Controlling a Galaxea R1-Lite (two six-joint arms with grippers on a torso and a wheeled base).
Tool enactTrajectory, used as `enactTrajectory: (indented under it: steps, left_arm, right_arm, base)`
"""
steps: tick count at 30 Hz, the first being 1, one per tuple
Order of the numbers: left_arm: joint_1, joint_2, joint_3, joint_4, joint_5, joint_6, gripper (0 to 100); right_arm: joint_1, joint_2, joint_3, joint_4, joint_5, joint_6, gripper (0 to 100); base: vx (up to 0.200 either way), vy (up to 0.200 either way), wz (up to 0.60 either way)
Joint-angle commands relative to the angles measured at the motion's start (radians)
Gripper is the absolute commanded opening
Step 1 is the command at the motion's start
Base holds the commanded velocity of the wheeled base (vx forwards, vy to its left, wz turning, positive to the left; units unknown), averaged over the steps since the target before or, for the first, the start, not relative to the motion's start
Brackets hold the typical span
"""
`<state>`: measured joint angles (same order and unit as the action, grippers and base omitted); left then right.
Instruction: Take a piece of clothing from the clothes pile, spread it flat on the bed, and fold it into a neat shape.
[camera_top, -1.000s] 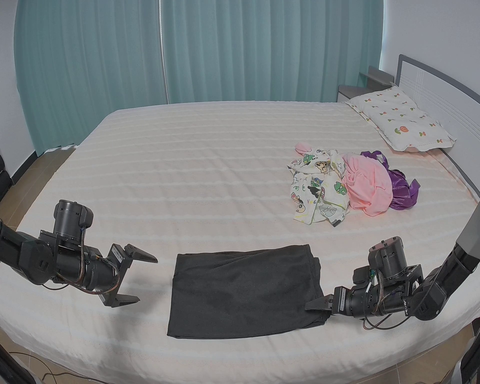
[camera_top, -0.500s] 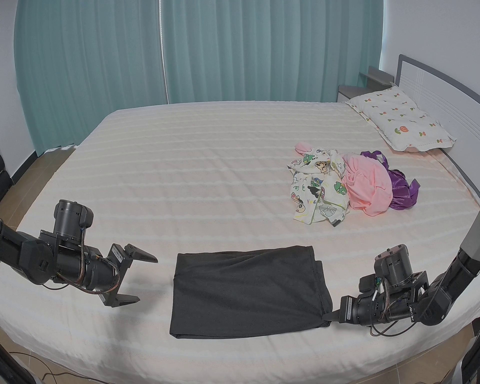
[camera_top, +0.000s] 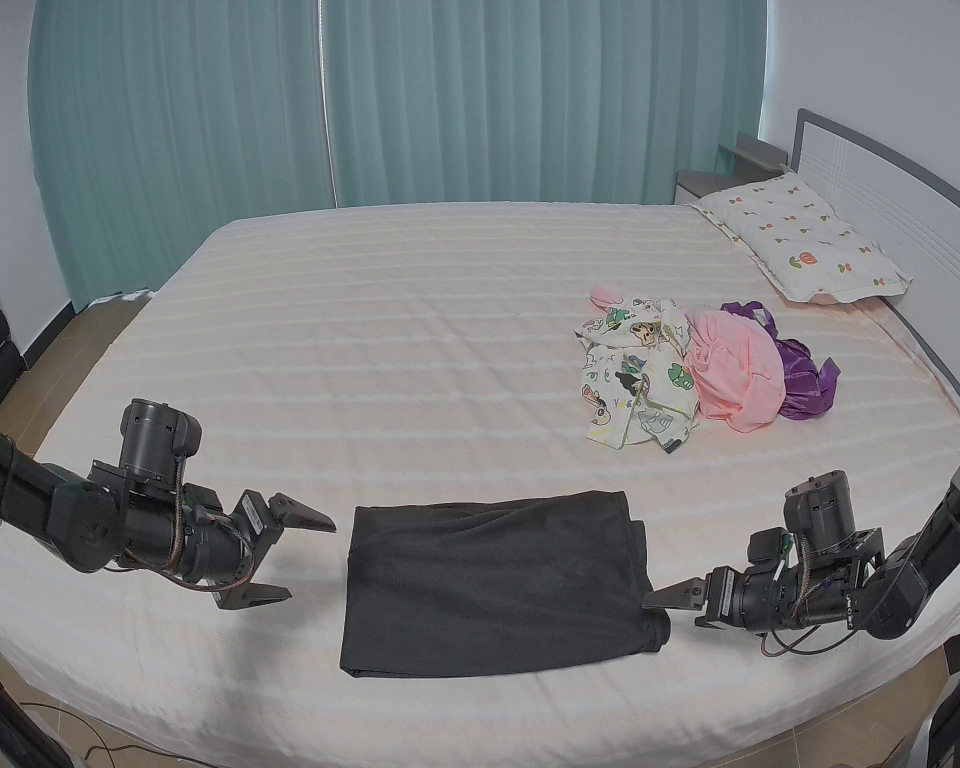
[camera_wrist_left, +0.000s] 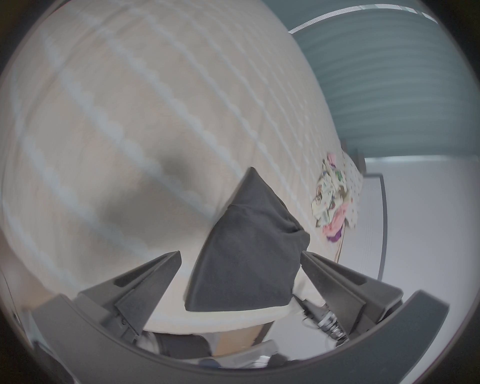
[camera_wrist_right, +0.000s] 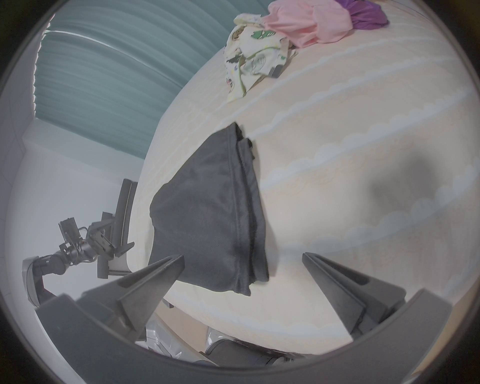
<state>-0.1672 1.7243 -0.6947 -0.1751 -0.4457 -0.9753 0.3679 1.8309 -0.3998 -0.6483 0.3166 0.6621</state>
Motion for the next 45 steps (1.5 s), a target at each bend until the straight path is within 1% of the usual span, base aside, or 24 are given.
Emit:
enactTrajectory:
  steps: [1,3,5,7,9,10,11,13,18,23,28,31,33,37,39,41,45]
  left_arm:
    - [-0.046,0.110,-0.011,-0.060,-0.001,0.175,100]
    - [-0.054,0.176,-0.016,-0.092,0.001,0.264,100]
    - [-0.054,0.215,-0.029,-0.122,0.001,0.311,100]
    - [-0.058,0.238,-0.039,-0.139,-0.002,0.331,100]
    - [-0.078,0.262,-0.049,-0.162,-0.021,0.345,100]
    - [-0.078,0.262,-0.049,-0.162,-0.021,0.345,100]
    - [-0.090,0.275,-0.054,-0.181,-0.047,0.349,100]
    - [-0.104,0.285,-0.059,-0.195,-0.064,0.353,100]
    - [-0.118,0.328,-0.098,-0.202,-0.059,0.359,100]
    - [-0.120,0.330,-0.100,-0.204,-0.059,0.360,100]
    - [-0.120,0.308,-0.085,-0.202,-0.057,0.359,100]
    - [-0.103,0.258,-0.065,-0.193,-0.057,0.351,100]
    - [-0.075,0.216,-0.029,-0.196,-0.059,0.349,100]
    - [-0.054,0.178,0.021,-0.201,-0.064,0.348,100]
    - [-0.038,0.152,0.055,-0.199,-0.065,0.343,100]
    - [-0.032,0.143,0.064,-0.199,-0.065,0.340,100]
    - [-0.025,0.109,0.095,-0.201,-0.068,0.299,100]
  right_arm:
    - [-0.066,-0.048,0.045,-0.002,-0.001,0.001,100]
    - [-0.078,-0.047,0.068,-0.019,-0.002,0.001,100]
    - [-0.087,-0.045,0.082,-0.053,-0.004,0.004,100]
    - [-0.092,-0.045,0.093,-0.079,-0.002,0.017,100]
    - [-0.092,-0.041,0.107,-0.116,-0.001,0.056,100]
    - [-0.092,-0.041,0.107,-0.116,-0.001,0.056,100]
    - [-0.092,-0.030,0.110,-0.132,0.001,0.071,100]
    - [-0.092,-0.019,0.114,-0.139,0.001,0.073,100]
    - [-0.092,-0.010,0.122,-0.142,0.004,0.073,100]
    - [-0.086,0.018,0.091,-0.148,0.004,0.074,100]
    - [-0.060,0.160,0.019,-0.277,0.006,0.073,100]
    - [-0.053,0.254,-0.025,-0.375,0.006,0.070,100]
    - [-0.032,0.298,-0.065,-0.402,0.007,0.063,100]
    - [-0.010,0.335,-0.145,-0.392,0.013,0.059,100]
    - [0.017,0.361,-0.206,-0.361,0.018,0.047,100]
    - [0.023,0.366,-0.223,-0.353,0.018,0.040,100]
    - [0.039,0.392,-0.266,-0.341,0.035,0.001,100]
  base:
    - [0.000,0.000,0.00]
    - [0.000,0.000,0.00]
    - [0.000,0.000,0.00]
    - [0.000,0.000,0.00]
    - [0.000,0.000,0.00]
    - [0.000,0.000,0.00]
    - [0.000,0.000,0.00]
    - [0.000,0.000,0.00]
    - [0.000,0.000,0.00]
    - [0.000,0.000,0.00]
    - [0.000,0.000,0.00]
    - [0.000,0.000,0.00]
    - [0.000,0.000,0.00]
    - [0.000,0.000,0.00]
    - [0.000,0.000,0.00]
    - [0.000,0.000,0.00]
    - [0.000,0.000,0.00]
